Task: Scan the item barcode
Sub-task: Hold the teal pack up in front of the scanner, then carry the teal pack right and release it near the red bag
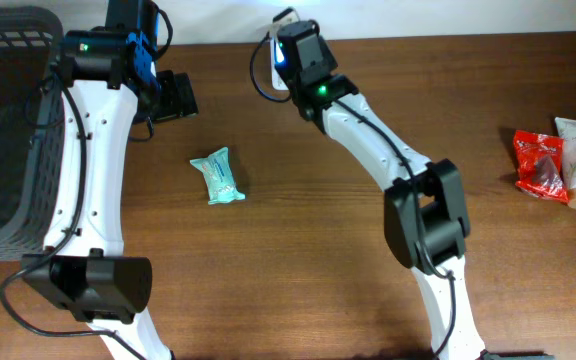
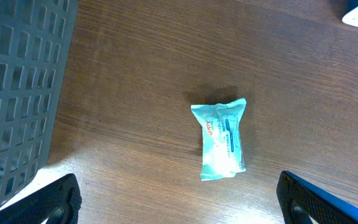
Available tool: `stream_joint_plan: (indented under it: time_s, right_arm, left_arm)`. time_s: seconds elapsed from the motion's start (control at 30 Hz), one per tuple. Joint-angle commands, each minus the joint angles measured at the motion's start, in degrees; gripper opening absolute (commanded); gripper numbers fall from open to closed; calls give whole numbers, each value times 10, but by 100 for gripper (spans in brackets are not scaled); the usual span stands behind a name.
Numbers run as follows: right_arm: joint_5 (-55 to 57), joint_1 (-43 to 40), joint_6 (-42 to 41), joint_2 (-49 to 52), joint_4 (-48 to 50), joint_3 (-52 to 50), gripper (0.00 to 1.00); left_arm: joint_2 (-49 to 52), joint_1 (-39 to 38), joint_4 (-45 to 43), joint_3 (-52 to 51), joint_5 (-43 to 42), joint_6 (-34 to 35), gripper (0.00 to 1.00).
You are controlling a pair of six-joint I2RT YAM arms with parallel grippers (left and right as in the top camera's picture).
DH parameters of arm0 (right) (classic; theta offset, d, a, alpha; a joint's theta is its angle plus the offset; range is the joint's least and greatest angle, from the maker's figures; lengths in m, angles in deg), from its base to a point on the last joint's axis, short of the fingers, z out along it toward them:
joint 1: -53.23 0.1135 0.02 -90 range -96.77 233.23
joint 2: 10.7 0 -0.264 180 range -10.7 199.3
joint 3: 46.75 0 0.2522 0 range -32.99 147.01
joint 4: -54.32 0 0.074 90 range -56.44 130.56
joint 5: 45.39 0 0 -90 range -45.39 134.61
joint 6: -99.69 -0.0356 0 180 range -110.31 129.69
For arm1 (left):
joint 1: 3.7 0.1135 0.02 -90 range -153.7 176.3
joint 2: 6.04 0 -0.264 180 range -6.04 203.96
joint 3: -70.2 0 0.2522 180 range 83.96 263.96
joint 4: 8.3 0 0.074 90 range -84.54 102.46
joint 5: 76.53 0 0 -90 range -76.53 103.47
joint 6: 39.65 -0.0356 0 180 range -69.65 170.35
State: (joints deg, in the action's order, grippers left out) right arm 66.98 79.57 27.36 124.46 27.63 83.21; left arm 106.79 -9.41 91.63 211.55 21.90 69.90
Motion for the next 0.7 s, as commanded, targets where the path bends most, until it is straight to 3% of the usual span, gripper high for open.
stream_joint_plan:
  time_s: [0.0,0.07,0.17,0.27,0.4,0.67]
  right_arm:
    - [-7,-1,14,15,33,5,4]
    - [14,-1,5,11,38,5,4]
    - [91,-5,-116,-2,39,5,4]
    - [105,-21,-173,-18,12,5,4]
    - [216,-59,-297,-43,-108,5,4]
    - [276,-195,-320,-46,-394,5,4]
  left_arm:
    - [1,-2,0,-2,4,4,99]
    - [1,-2,0,-2,4,3,99]
    - [1,-2,0,-2,4,3,99]
    - [1,-1,0,-2,4,3,99]
    - [1,-1,0,-2,4,3,99]
    - [1,-1,1,-2,4,3,99]
